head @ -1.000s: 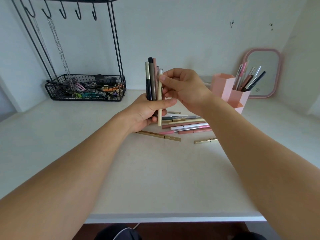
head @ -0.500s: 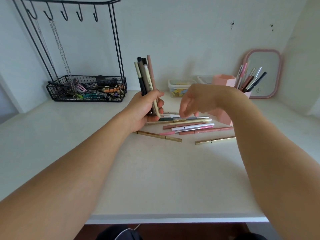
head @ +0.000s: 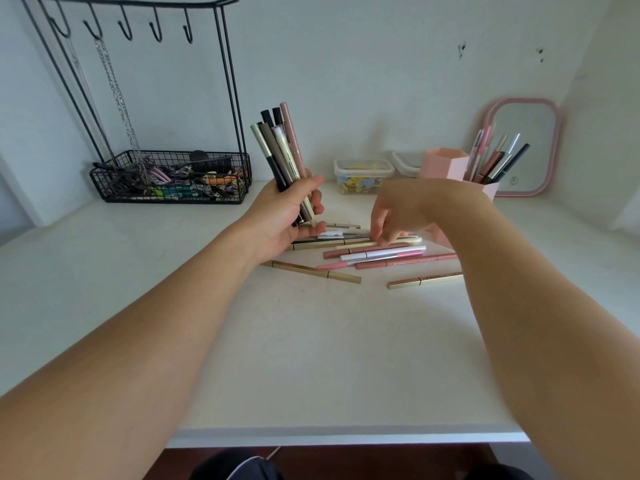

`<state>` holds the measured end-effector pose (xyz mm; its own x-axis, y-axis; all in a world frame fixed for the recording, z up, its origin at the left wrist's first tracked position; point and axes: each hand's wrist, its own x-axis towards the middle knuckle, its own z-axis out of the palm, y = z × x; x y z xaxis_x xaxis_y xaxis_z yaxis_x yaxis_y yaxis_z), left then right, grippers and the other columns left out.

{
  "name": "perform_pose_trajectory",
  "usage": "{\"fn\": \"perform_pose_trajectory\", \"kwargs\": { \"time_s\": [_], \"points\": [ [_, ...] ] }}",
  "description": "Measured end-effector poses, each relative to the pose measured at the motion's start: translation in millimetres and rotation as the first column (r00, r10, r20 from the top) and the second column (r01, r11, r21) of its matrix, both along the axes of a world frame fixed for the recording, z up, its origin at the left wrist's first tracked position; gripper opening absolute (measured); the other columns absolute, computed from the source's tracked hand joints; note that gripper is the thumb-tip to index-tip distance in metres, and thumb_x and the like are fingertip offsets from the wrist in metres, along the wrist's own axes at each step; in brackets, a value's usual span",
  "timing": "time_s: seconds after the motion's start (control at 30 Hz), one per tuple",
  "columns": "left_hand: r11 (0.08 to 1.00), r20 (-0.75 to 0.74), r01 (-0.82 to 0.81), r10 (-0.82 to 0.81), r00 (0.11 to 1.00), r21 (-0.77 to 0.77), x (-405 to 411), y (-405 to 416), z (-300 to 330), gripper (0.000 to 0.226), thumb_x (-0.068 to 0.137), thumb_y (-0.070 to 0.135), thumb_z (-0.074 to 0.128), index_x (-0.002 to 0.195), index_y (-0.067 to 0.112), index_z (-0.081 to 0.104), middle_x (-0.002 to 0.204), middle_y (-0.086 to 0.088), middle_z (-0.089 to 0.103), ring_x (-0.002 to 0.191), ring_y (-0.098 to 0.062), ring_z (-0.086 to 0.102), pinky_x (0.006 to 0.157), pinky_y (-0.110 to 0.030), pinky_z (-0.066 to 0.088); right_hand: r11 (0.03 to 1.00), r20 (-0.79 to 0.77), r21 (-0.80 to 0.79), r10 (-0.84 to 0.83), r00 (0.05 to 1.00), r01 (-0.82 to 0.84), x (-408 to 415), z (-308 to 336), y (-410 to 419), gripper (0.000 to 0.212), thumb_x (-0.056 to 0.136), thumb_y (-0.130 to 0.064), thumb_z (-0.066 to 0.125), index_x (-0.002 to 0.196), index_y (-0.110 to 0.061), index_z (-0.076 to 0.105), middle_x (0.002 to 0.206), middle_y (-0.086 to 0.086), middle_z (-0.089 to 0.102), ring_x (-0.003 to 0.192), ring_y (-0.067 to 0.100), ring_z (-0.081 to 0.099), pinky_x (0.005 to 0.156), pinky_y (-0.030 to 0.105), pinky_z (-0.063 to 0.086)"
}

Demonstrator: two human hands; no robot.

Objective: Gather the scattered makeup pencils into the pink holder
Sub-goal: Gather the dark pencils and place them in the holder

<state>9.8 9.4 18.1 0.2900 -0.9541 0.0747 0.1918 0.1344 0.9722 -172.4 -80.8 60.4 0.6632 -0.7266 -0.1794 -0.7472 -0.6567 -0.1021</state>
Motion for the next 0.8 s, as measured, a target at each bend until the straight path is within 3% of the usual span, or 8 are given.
{"fn": "perform_pose_trajectory", "kwargs": {
  "time_s": [0.23, 0.3, 0.37, 0.47, 0.57, 0.67, 0.8],
  "points": [
    [1.000, 0.057, 0.002, -0.002, 0.998, 0.001, 0.2, -0.8, -2.7, 0.016, 0.094, 0.017, 0.070, 0.088, 0.023, 0.056, 0.068, 0.000, 0.057, 0.068, -0.013, 0.059, 0.056, -0.028, 0.053, 0.999, -0.071, -0.001, 0.042, 0.997, -0.042, -1.5, 1.6, 3.5, 0.009, 0.083, -0.033, 0.078, 0.083, -0.037, 0.070, 0.094, -0.012, 0.070, 0.095, 0.012, 0.063, 0.097, 0.038, 0.050],
    [1.000, 0.053, 0.004, -0.005, 0.999, 0.002, -1.2, -0.4, -2.9, 0.016, 0.094, 0.017, 0.069, 0.086, 0.023, 0.056, 0.067, 0.000, 0.056, 0.066, -0.013, 0.058, 0.055, -0.027, 0.051, 0.998, 0.002, 0.017, 0.061, 0.998, -0.061, -5.3, 6.5, 4.2, 0.008, 0.086, -0.032, 0.076, 0.084, -0.037, 0.069, 0.091, -0.016, 0.067, 0.091, 0.010, 0.061, 0.093, 0.035, 0.049],
    [1.000, 0.039, -0.001, 0.000, 0.999, 0.005, -2.1, 0.2, -2.1, 0.016, 0.095, 0.018, 0.069, 0.086, 0.022, 0.055, 0.065, 0.001, 0.055, 0.064, -0.013, 0.056, 0.053, -0.026, 0.050, 0.994, 0.192, 0.087, 0.045, 0.980, -0.062, -9.8, 11.7, 1.5, 0.008, 0.088, -0.025, 0.074, 0.088, -0.033, 0.071, 0.088, -0.012, 0.070, 0.080, 0.013, 0.060, 0.079, 0.030, 0.049],
    [1.000, 0.002, -0.014, 0.014, 1.000, 0.007, -2.0, 0.7, -1.2, 0.016, 0.094, 0.020, 0.069, 0.086, 0.021, 0.056, 0.064, 0.001, 0.053, 0.062, -0.013, 0.052, 0.050, -0.025, 0.047, 0.970, 0.504, 0.220, -0.023, 0.863, -0.103, -11.0, 15.1, -3.2, 0.010, 0.091, -0.010, 0.069, 0.095, -0.018, 0.073, 0.081, 0.000, 0.072, 0.067, 0.016, 0.056, 0.067, 0.029, 0.049],
    [1.000, -0.004, -0.005, 0.005, 1.000, 0.013, -2.2, 1.7, -0.4, 0.016, 0.094, 0.027, 0.070, 0.089, 0.020, 0.057, 0.064, 0.001, 0.051, 0.060, -0.013, 0.049, 0.049, -0.024, 0.045, 0.888, 0.728, 0.400, -0.158, 0.667, -0.227, -1.6, 13.4, 0.2, 0.015, 0.095, -0.001, 0.060, 0.109, 0.002, 0.068, 0.074, 0.003, 0.067, 0.061, 0.012, 0.058, 0.060, 0.021, 0.053],
    [0.998, 0.054, 0.055, -0.057, 0.997, 0.025, -5.7, 4.0, -0.5, 0.020, 0.094, 0.034, 0.069, 0.090, 0.019, 0.058, 0.064, 0.003, 0.052, 0.060, -0.012, 0.050, 0.051, -0.024, 0.045, 0.828, 0.835, 0.441, -0.236, 0.497, -0.347, 8.6, 12.3, 6.8, 0.019, 0.095, -0.001, 0.061, 0.113, 0.006, 0.064, 0.072, 0.002, 0.067, 0.065, 0.013, 0.061, 0.064, 0.020, 0.056],
    [0.996, 0.112, 0.081, -0.085, 0.990, 0.041, -10.5, 6.6, -0.8, 0.019, 0.093, 0.036, 0.068, 0.097, 0.018, 0.063, 0.077, 0.001, 0.067, 0.072, -0.014, 0.067, 0.056, -0.025, 0.054, 0.843, 0.886, 0.402, -0.259, 0.384, -0.359, 17.9, 6.4, 9.9, 0.023, 0.091, -0.004, 0.068, 0.111, 0.006, 0.066, 0.092, 0.019, 0.064, 0.072, 0.018, 0.061, 0.069, 0.023, 0.058]
  ]
}}
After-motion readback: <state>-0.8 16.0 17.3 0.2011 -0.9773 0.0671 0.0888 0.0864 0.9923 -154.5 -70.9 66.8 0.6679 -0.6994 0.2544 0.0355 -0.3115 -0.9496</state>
